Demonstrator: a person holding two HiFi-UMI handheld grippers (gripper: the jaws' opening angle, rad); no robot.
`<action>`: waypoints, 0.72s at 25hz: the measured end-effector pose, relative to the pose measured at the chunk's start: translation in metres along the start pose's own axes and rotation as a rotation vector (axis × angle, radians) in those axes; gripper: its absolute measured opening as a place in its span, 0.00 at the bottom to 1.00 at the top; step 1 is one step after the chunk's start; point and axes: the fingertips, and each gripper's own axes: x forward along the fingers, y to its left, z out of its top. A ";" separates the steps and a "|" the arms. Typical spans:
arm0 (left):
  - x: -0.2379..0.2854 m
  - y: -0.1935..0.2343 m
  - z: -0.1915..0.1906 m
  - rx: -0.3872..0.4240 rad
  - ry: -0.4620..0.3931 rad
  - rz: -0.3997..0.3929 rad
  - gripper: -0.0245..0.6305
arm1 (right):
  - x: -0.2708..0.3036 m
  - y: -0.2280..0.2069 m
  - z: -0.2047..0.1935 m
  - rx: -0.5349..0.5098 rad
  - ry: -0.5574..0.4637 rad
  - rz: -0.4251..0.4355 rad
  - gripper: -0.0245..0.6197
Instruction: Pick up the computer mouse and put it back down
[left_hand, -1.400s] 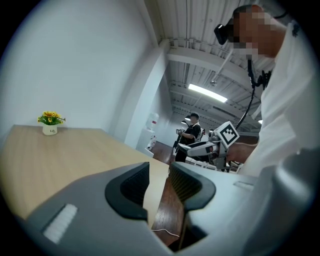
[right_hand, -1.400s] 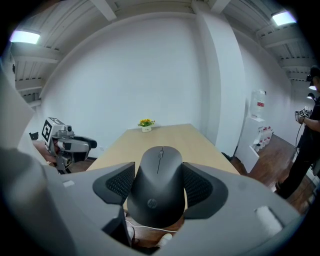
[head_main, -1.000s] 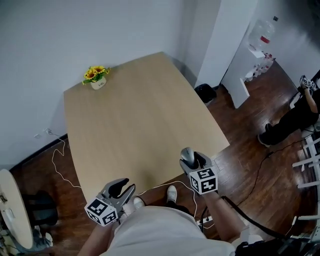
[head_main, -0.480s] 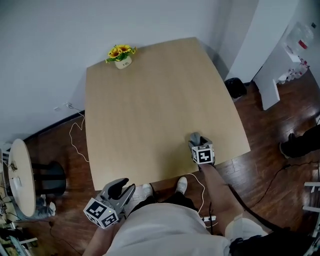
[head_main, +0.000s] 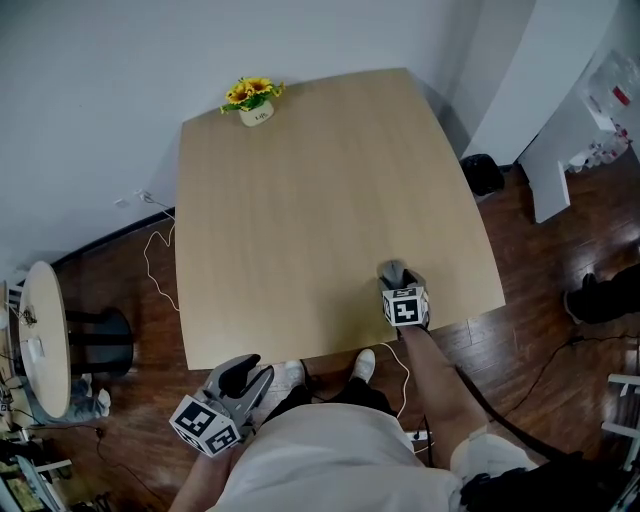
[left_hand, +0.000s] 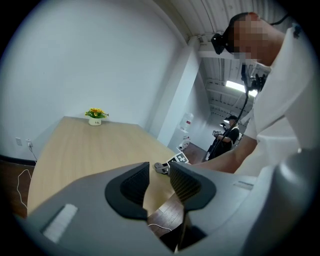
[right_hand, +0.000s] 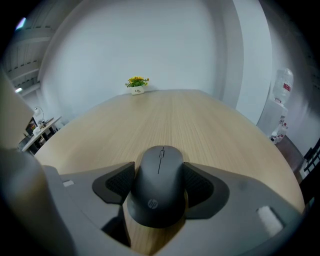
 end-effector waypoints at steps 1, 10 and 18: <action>0.001 -0.001 0.001 0.002 -0.001 -0.005 0.21 | 0.000 0.000 0.001 0.000 0.000 -0.001 0.51; 0.011 0.006 0.008 0.037 -0.009 -0.078 0.21 | -0.055 -0.002 0.034 0.036 -0.113 -0.021 0.54; 0.017 0.015 0.022 0.078 -0.024 -0.195 0.21 | -0.153 0.033 0.053 0.073 -0.217 -0.034 0.55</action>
